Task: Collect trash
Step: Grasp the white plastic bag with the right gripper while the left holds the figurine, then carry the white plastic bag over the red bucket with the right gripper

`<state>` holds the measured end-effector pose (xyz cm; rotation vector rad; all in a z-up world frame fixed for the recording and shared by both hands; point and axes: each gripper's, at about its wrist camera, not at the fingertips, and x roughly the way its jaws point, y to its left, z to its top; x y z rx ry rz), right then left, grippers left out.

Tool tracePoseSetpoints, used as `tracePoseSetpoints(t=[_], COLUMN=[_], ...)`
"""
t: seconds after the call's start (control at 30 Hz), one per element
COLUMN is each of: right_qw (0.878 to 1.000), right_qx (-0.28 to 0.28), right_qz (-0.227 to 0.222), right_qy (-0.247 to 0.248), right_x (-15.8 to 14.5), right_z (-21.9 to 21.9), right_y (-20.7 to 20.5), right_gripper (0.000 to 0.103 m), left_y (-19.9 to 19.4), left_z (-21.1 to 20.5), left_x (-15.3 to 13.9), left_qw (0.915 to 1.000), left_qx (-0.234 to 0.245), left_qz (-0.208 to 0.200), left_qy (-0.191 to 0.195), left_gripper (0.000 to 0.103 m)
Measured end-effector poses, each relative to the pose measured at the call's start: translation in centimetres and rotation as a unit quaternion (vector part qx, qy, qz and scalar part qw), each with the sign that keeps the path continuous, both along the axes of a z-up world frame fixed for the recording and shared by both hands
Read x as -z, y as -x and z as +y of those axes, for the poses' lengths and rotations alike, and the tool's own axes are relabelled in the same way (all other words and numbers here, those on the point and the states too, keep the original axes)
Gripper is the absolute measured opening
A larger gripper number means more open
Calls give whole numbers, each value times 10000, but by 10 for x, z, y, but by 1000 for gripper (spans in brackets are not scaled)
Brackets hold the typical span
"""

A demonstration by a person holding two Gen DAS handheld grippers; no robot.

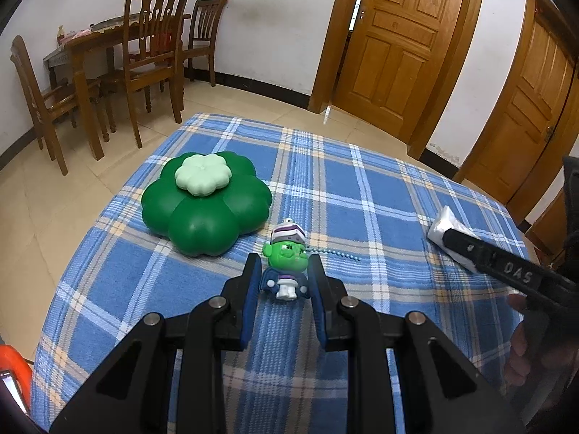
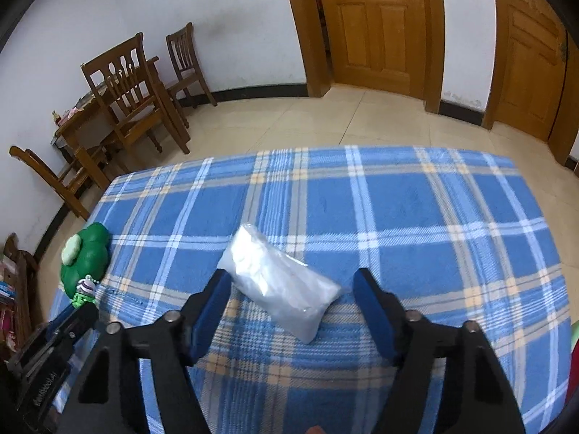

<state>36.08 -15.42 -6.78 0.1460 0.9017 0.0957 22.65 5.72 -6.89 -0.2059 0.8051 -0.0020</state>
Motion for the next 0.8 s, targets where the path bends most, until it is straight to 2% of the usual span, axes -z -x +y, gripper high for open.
tracePoseSetpoints(t=[0.13,0.43,0.8], right_qw=[10000,9997,9983], right_qx=[-83,-36,218], right_qz=[6,-30,-193], right_qy=[-56,-241,-513], right_x=[1,1,-15], right_z=[3,-1,-21], right_y=[4,32,77], right_gripper=[57,46,43], left_y=[-2,-1,0], left_z=[1,-1,-6], left_x=[1,1,-1], left_qw=[10000,9999,9998], left_qx=[32,75,166], left_qz=[17,-16,-81], left_qy=[48,65,63], left_gripper=[26,26,26])
